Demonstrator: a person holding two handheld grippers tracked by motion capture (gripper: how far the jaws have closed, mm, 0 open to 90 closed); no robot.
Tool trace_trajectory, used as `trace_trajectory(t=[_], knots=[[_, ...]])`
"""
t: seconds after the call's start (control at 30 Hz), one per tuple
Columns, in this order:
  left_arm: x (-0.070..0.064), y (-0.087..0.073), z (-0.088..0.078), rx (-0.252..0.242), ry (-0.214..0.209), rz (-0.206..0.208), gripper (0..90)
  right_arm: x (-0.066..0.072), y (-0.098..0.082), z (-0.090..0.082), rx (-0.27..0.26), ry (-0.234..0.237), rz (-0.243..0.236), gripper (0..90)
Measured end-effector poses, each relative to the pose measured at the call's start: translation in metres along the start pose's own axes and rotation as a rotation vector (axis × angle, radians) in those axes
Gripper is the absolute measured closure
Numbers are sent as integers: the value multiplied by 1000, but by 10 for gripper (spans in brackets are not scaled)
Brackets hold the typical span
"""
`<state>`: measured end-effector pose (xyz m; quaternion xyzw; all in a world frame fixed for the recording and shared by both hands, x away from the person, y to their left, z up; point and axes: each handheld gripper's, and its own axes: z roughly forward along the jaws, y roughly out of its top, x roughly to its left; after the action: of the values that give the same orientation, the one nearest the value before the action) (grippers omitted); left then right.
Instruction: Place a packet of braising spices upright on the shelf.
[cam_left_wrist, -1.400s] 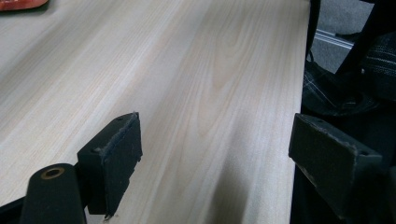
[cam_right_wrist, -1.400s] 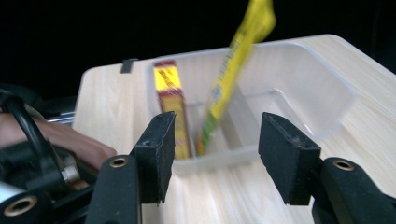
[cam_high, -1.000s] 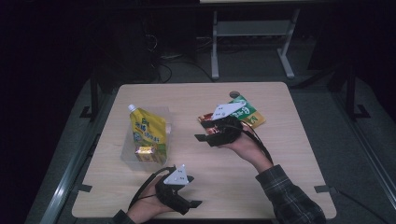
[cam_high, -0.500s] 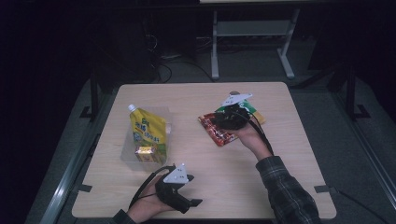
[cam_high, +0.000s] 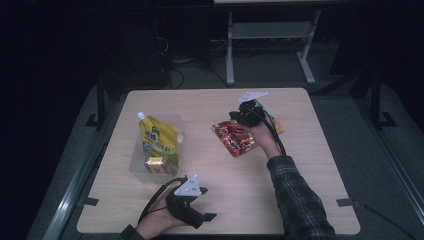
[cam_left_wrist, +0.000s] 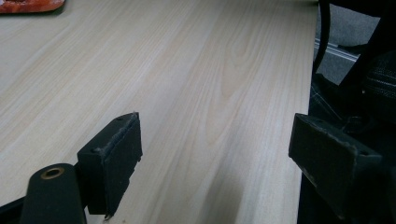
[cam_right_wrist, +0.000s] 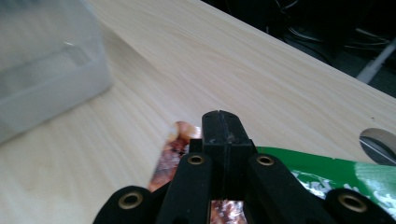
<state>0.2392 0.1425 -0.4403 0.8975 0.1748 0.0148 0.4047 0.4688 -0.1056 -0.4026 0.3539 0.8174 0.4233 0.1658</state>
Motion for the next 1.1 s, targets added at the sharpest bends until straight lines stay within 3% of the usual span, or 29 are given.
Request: trace_trajectory(t=[0.23,0.27,0.6,0.8,0.93,1.1], knots=[[1,0,0,-2,5,-8,166,-12,-3,22,1,-17,8,895],[2,0,-1,-2,8,-4,166,-17,-6,31,9,-19,21,895],[4,1,0,-8,13,-9,166,-32,-21,64,64,-65,79,897],[4,1,-1,-11,19,-12,166,-36,-31,82,88,-93,56,898],[5,0,-1,-9,19,-14,167,-38,-33,83,79,-81,63,899],[6,0,-3,-8,22,-17,167,-36,-39,77,80,-55,111,900]])
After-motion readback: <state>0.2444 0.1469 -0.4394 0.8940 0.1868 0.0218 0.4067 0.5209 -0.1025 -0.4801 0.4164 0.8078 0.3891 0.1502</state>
